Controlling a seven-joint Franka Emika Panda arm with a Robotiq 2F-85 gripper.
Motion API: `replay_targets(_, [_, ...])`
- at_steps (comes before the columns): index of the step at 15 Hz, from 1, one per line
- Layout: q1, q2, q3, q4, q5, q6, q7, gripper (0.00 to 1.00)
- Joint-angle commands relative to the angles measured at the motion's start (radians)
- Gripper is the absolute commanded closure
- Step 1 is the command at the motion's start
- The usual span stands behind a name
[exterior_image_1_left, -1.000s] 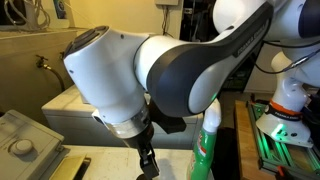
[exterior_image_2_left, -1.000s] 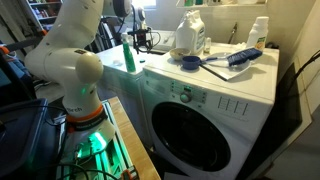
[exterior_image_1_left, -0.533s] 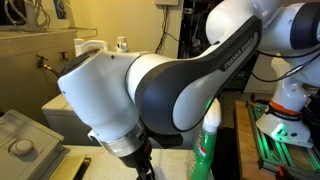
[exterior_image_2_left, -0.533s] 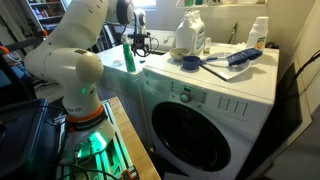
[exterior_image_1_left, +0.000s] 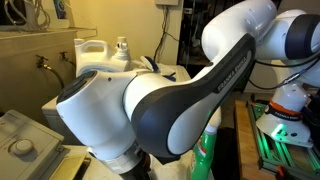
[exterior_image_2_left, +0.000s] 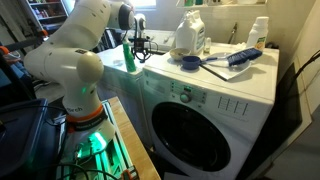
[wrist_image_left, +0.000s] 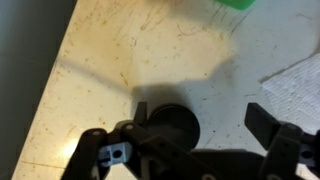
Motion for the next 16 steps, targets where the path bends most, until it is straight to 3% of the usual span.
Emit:
replay_targets(1, [0.026, 0.038, -0.008, 0.055, -0.026, 0.016, -0.008, 0.00])
replay_targets(9, [0.061, 0.074, -0.054, 0.100, -0.118, 0.008, 0.015, 0.01])
replay_targets(11, [0.062, 0.083, -0.057, 0.115, -0.120, 0.004, 0.018, 0.26])
replay_targets(12, [0.062, 0.085, -0.053, 0.123, -0.117, 0.002, 0.013, 0.30])
replay_targets(16, [0.069, 0.092, -0.046, 0.154, -0.111, -0.005, 0.002, 0.64])
